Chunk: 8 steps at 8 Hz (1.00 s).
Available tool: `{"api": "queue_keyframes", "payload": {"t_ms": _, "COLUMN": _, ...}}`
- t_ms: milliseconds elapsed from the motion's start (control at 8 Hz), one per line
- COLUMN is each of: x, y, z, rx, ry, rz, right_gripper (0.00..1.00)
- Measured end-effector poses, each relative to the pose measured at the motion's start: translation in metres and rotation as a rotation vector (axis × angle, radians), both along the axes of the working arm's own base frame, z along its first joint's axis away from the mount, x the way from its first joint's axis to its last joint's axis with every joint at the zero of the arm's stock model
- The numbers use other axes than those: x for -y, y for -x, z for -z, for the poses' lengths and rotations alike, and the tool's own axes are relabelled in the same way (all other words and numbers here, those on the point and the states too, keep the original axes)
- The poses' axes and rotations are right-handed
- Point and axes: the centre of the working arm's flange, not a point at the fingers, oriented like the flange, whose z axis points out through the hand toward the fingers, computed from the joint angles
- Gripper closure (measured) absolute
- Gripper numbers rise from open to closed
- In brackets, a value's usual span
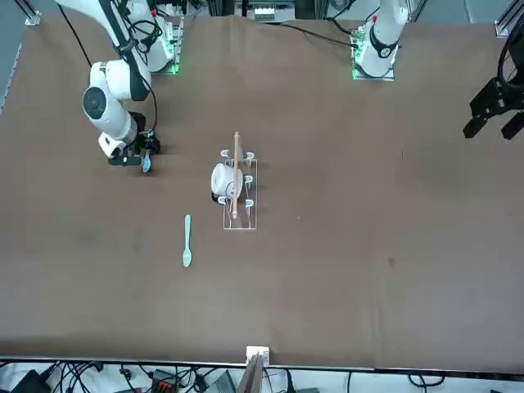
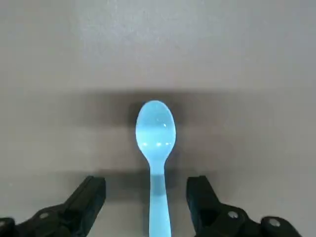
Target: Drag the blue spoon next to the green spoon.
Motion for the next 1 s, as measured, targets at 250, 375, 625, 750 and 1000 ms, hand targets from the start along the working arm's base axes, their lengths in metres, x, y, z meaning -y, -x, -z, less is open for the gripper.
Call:
{"api": "queue_keyframes", "payload": {"t_ms": 250, "x": 0.0, "y": 0.001, "z": 0.003, "rx": -0.003, "ry": 0.0, "rz": 0.001, "right_gripper": 0.01}}
{"api": "queue_keyframes", "payload": {"t_ms": 375, "x": 0.001, "y": 0.002, "z": 0.006, "rx": -0.011, "ry": 0.001, "rz": 0.001, "right_gripper": 0.02}}
{"api": "queue_keyframes", "payload": {"t_ms": 625, "x": 0.001, "y": 0.004, "z": 0.014, "rx": -0.027, "ry": 0.002, "rz": 0.002, "right_gripper": 0.04}}
{"api": "queue_keyframes", "payload": {"t_ms": 750, "x": 0.001, "y": 0.005, "z": 0.017, "rx": -0.03, "ry": 0.002, "rz": 0.002, "right_gripper": 0.06}}
{"api": "queue_keyframes", "payload": {"t_ms": 1000, "x": 0.001, "y": 0.004, "z": 0.016, "rx": -0.026, "ry": 0.001, "rz": 0.002, "right_gripper": 0.18}}
